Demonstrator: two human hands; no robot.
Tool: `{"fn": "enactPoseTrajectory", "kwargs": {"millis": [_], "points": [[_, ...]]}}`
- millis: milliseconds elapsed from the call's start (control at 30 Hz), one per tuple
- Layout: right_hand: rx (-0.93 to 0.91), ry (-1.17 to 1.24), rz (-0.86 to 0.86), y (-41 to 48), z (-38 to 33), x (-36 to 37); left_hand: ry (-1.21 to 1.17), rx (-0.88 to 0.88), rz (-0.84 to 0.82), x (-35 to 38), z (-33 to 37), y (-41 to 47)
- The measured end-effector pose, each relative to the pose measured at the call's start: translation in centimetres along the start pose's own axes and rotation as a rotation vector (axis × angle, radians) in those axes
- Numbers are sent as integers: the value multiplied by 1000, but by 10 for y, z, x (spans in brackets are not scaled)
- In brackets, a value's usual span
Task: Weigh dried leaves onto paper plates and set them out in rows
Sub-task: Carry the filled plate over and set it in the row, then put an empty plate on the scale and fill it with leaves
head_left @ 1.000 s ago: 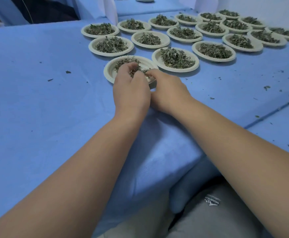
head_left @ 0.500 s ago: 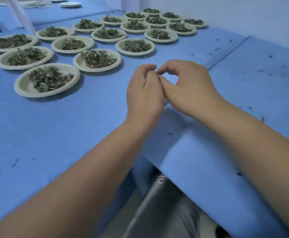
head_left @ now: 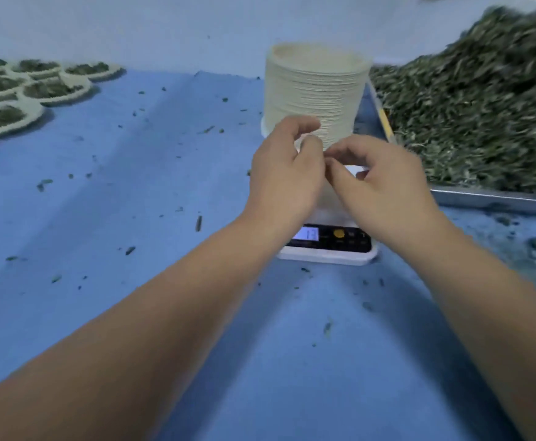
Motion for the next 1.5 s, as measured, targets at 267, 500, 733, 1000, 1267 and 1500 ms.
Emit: {"fn": "enactPoseTrajectory", "kwargs": {"millis": [267, 500, 733, 1000, 1267, 1500], "points": [[46, -58, 191, -2, 51, -42, 551, 478, -56, 49, 48, 62], [-13, -120, 140, -5, 44, -34, 1133, 562, -63, 65, 60, 101], [-7, -135, 111, -4, 46, -33, 1414, 660, -126, 75, 68, 109], [-24, -177, 90, -5, 42, -32, 1494, 791, -168, 78, 72, 105], [-31, -175, 91, -7, 40, -32, 1324, 923, -67, 70, 92, 103], [-45, -178, 111, -6, 42, -33, 994, 717, 103, 35, 80, 115]]}}
Point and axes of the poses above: each hand's wrist, its own y-axis towards the middle knuckle, its own x-axis out of the palm, z = x × y, the point moved 8 cm from there along y, towards the middle knuckle, and after that the axes turned 4 degrees about -x, right-handed, at the moved point
